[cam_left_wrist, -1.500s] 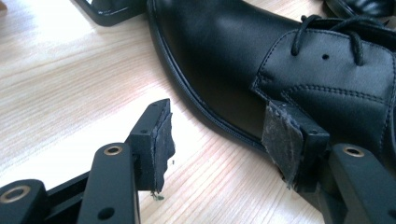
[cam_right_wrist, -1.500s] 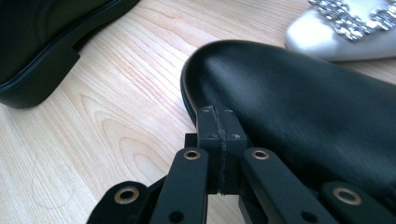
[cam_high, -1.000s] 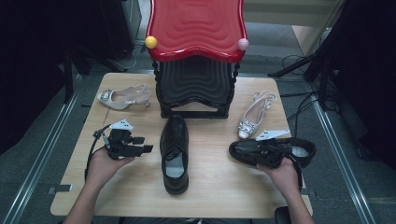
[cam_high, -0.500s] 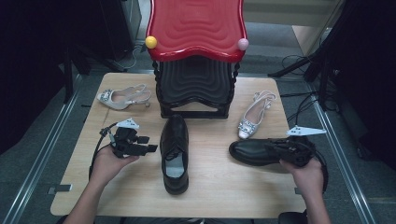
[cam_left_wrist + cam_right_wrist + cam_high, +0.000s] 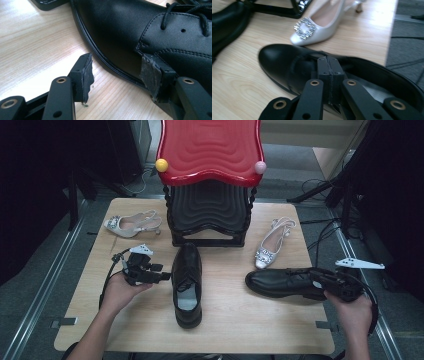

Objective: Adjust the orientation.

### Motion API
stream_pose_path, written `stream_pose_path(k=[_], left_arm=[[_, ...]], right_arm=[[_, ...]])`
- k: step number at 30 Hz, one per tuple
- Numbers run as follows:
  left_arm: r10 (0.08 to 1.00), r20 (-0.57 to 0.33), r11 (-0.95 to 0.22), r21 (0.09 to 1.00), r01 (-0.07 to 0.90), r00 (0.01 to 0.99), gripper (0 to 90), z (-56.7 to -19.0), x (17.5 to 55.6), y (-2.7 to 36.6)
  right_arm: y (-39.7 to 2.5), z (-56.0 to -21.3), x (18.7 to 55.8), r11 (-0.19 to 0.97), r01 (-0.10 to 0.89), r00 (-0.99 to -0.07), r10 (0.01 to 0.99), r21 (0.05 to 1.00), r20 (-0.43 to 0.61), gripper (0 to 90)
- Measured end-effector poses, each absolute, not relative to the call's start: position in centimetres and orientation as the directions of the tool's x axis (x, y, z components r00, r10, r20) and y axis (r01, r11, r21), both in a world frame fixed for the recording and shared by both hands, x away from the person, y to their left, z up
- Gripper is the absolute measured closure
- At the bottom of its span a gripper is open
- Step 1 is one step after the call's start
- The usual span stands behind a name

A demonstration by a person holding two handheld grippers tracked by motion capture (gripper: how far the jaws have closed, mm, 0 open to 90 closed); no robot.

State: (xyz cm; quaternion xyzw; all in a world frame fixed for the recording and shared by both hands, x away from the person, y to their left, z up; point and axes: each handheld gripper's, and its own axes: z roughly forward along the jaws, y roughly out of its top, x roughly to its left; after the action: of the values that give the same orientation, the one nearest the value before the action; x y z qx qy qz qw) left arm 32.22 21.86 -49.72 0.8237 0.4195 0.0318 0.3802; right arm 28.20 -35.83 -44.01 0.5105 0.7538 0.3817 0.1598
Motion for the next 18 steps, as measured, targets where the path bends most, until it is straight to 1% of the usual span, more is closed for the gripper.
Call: stream_pose_path(k=[3,6,9,10,11,16,18], left_arm=[[0.715,-0.262,-0.363,0.654,0.664,0.649,43.5,-49.7,32.2,21.8],[0.716,-0.264,-0.362,0.651,0.667,0.646,43.5,-49.7,32.3,21.9],[0.718,-0.262,-0.362,0.651,0.667,0.645,43.5,-49.7,32.3,21.9],[0.718,-0.261,-0.361,0.653,0.666,0.645,43.5,-49.7,32.2,21.9],[0.720,-0.262,-0.359,0.652,0.667,0.643,43.5,-49.7,32.3,22.0],[0.721,-0.263,-0.361,0.647,0.671,0.641,43.5,-49.8,32.4,22.0],[0.721,-0.263,-0.360,0.649,0.670,0.642,43.5,-49.7,32.3,22.0]], right_arm=[[-36.8,-44.4,28.0,0.177,0.664,-0.387,0.913,0.727,0.132,90.0],[-37.1,-45.2,28.5,0.178,0.686,-0.384,0.912,0.706,0.143,90.0],[-36.5,-46.2,29.1,0.207,0.707,-0.409,0.900,0.676,0.153,90.0],[-36.3,-46.4,29.1,0.220,0.704,-0.415,0.899,0.675,0.139,90.0],[-36.1,-46.4,29.2,0.226,0.704,-0.409,0.904,0.673,0.125,90.0],[-35.9,-46.0,29.0,0.232,0.704,-0.424,0.896,0.671,0.135,90.0],[-35.6,-46.0,29.0,0.248,0.702,-0.451,0.880,0.668,0.147,90.0]])
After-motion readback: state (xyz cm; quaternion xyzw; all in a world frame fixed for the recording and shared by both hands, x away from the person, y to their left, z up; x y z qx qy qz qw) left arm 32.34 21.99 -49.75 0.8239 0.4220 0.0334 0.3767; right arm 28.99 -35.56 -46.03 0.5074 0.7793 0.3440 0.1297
